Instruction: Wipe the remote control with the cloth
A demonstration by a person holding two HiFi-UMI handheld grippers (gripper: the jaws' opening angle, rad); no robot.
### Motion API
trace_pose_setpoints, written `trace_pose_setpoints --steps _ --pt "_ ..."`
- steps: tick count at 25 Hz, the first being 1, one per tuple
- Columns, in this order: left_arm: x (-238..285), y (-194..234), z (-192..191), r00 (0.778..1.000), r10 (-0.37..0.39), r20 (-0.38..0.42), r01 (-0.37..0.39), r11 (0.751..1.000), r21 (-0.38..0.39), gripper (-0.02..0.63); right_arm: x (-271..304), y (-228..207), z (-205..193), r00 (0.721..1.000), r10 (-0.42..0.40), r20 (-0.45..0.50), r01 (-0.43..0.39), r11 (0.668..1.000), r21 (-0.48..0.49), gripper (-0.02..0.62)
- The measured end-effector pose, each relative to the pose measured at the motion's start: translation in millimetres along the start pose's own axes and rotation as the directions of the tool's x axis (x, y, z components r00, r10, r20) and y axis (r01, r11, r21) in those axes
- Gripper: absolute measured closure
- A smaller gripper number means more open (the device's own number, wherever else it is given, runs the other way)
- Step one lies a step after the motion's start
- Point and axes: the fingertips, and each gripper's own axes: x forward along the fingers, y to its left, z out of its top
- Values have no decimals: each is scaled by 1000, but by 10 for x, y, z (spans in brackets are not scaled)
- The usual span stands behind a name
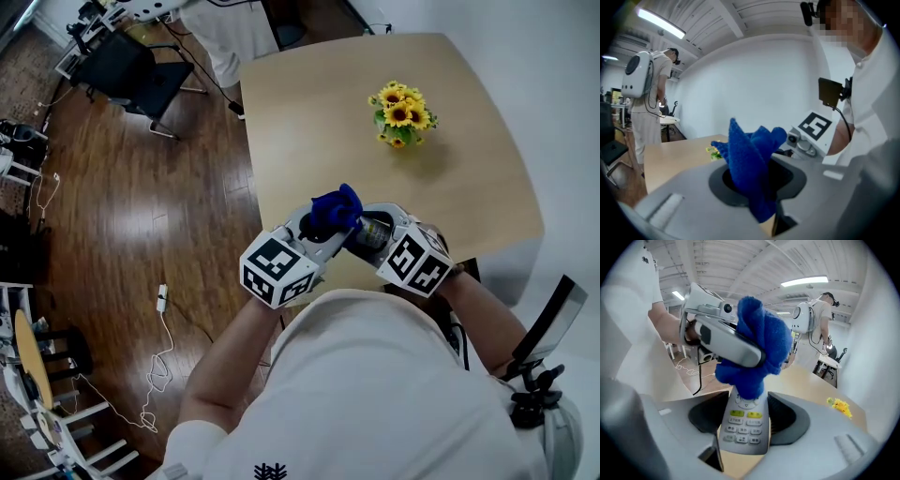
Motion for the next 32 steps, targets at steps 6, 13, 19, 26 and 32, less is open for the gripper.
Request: trace_pose_setpoints --steps 6,13,19,26,32 --pt "-333 443 -109 992 129 8 -128 991 -36 499 -22 21 -121 1000 5 -1 -5 1000 31 337" --pt "-517 567 -40 984 174 35 -173 985 -27 499 -6 11 -116 1000 10 1 -10 999 43 337" --pt "-164 -92 225 997 4 73 -3 1000 -10 499 28 41 -10 1000 19 13 -20 999 30 336" --pt "190 -467 161 995 -99 21 99 995 20 499 43 92 103 999 24 33 -24 1000 8 336" --pt "-12 -161 -11 1000 -10 -23 11 999 42 499 -42 69 42 1000 3 23 -3 1000 9 336"
